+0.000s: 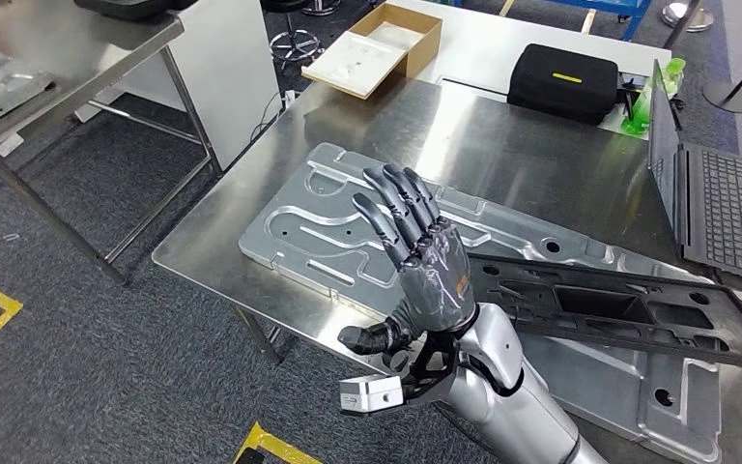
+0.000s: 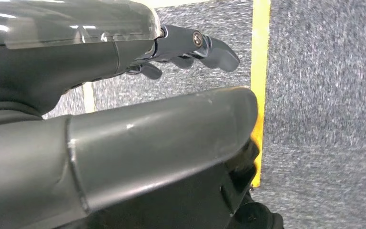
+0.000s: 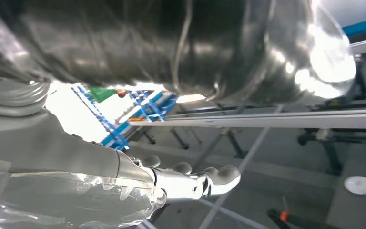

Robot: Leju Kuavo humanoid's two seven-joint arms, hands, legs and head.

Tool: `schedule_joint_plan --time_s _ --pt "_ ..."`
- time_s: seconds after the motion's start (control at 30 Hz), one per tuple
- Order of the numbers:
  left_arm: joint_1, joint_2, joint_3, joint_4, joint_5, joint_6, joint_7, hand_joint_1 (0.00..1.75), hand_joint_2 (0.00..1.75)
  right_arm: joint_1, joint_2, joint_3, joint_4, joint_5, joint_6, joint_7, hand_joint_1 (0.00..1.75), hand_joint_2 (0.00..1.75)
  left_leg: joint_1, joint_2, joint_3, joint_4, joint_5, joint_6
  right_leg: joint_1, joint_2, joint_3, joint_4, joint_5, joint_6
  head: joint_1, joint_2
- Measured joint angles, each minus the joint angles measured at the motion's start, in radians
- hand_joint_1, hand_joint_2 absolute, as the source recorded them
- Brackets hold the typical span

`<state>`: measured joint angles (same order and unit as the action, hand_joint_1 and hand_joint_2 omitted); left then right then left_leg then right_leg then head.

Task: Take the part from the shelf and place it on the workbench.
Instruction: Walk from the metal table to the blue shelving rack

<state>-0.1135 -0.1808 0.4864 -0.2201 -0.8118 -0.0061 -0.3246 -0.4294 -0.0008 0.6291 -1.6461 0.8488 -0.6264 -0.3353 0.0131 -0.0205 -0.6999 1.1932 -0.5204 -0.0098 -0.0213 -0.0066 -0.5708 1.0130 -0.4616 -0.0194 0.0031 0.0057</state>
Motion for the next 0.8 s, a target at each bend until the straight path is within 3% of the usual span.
schedule_joint_plan --time_s 0.13,0.17,0.23,0.27,0.3,0.4,0.47,0.53,0.57,0.6,0.63,0.7,0.77,0.8 --pt "0.0 0.001 0.0 0.0 0.001 0.001 0.0 0.0 0.0 0.001 0.0 0.0 0.002 0.0 -0.002 0.0 0.0 0.0 0.001 0.004 -0.021 0.042 -0.017 -0.003 0.001 -0.01 0.0 0.0 -0.001 -0.001 0.0 0.0" --pt "0.003 0.004 0.0 0.0 0.002 0.002 0.001 0.0 0.0 0.002 0.0 0.0 0.004 0.0 -0.005 0.0 0.0 0.0 0.004 0.01 -0.013 0.029 0.0 -0.006 0.0 -0.027 0.0 0.003 -0.005 0.001 0.0 0.0" --pt "0.006 0.011 0.0 0.0 0.004 0.004 0.001 0.0 0.0 0.003 0.0 0.001 0.007 0.0 -0.013 -0.001 0.0 0.0 0.004 0.048 0.04 -0.069 0.05 -0.008 0.002 -0.066 0.002 0.013 -0.017 0.011 0.0 0.0" --pt "0.007 0.015 0.0 0.0 0.005 0.006 0.0 0.0 0.0 0.001 0.0 0.001 0.008 0.0 -0.018 -0.001 0.0 0.0 0.003 0.063 0.072 -0.13 0.08 -0.004 0.003 -0.086 0.003 0.018 -0.023 0.017 0.0 0.0" --pt "0.006 0.018 0.0 0.0 0.008 0.009 -0.002 0.0 0.0 0.0 0.0 0.001 0.008 0.0 -0.02 -0.001 0.0 0.0 -0.001 0.072 0.087 -0.16 0.085 0.003 0.007 -0.094 0.004 0.02 -0.026 0.023 0.0 0.0" --pt "0.008 0.025 0.003 0.0 0.016 0.015 -0.011 0.0 0.0 -0.003 0.001 0.001 0.006 -0.004 -0.028 -0.001 0.0 0.0 -0.002 0.045 0.087 -0.164 0.087 0.024 0.007 -0.107 0.013 0.019 -0.032 0.039 0.001 0.0" --pt "0.01 0.028 0.005 0.0 0.017 0.019 -0.016 0.0 0.0 -0.003 0.002 0.001 0.004 -0.01 -0.036 -0.005 0.0 0.0 0.001 0.027 0.092 -0.17 0.09 0.035 0.002 -0.073 -0.001 0.062 -0.065 0.049 0.001 0.0" --pt "0.012 0.032 0.006 0.0 0.015 0.023 -0.017 0.0 0.0 0.003 0.001 0.001 0.003 -0.018 -0.044 -0.012 0.0 0.0 0.001 0.01 0.092 -0.171 0.092 0.042 0.0 -0.021 -0.059 0.181 -0.127 0.05 0.001 0.0" --pt "0.014 0.034 0.006 0.0 0.015 0.026 -0.017 0.0 0.0 0.009 0.001 0.001 0.004 -0.021 -0.047 -0.015 0.0 0.0 0.0 -0.001 0.091 -0.17 0.092 0.045 0.0 -0.007 -0.093 0.245 -0.15 0.049 0.001 0.0" --pt "0.018 0.036 0.006 0.0 0.014 0.03 -0.016 0.0 0.0 0.016 0.0 0.0 0.005 -0.022 -0.05 -0.018 0.0 0.0 -0.002 -0.013 0.091 -0.17 0.092 0.046 0.0 0.0 -0.117 0.287 -0.156 0.047 0.001 0.0" --pt "0.022 0.039 0.007 0.0 0.014 0.034 -0.013 0.0 0.0 0.021 0.0 0.0 0.006 -0.023 -0.053 -0.021 0.0 0.0 -0.002 -0.026 0.091 -0.17 0.092 0.047 0.001 0.003 -0.124 0.293 -0.142 0.044 0.001 0.0" --pt "0.031 0.046 0.008 0.0 0.013 0.044 -0.003 0.0 0.0 0.026 0.001 0.0 0.008 -0.021 -0.059 -0.027 0.0 0.0 -0.003 -0.053 0.093 -0.169 0.092 0.046 0.002 0.02 -0.086 0.195 -0.07 0.034 0.001 0.0" --pt "0.038 0.052 0.01 0.001 0.009 0.053 0.009 0.0 0.0 0.03 0.001 0.0 0.009 -0.017 -0.063 -0.032 0.0 0.0 -0.002 -0.076 0.091 -0.167 0.094 0.041 0.002 0.075 -0.035 0.072 -0.017 0.021 0.001 0.0" --pt "0.04 0.055 0.01 0.001 0.006 0.058 0.014 0.0 0.0 0.033 0.001 0.0 0.01 -0.015 -0.065 -0.035 0.0 0.0 0.001 -0.087 0.086 -0.167 0.095 0.035 0.004 0.096 -0.022 0.038 -0.008 0.017 0.001 0.0"
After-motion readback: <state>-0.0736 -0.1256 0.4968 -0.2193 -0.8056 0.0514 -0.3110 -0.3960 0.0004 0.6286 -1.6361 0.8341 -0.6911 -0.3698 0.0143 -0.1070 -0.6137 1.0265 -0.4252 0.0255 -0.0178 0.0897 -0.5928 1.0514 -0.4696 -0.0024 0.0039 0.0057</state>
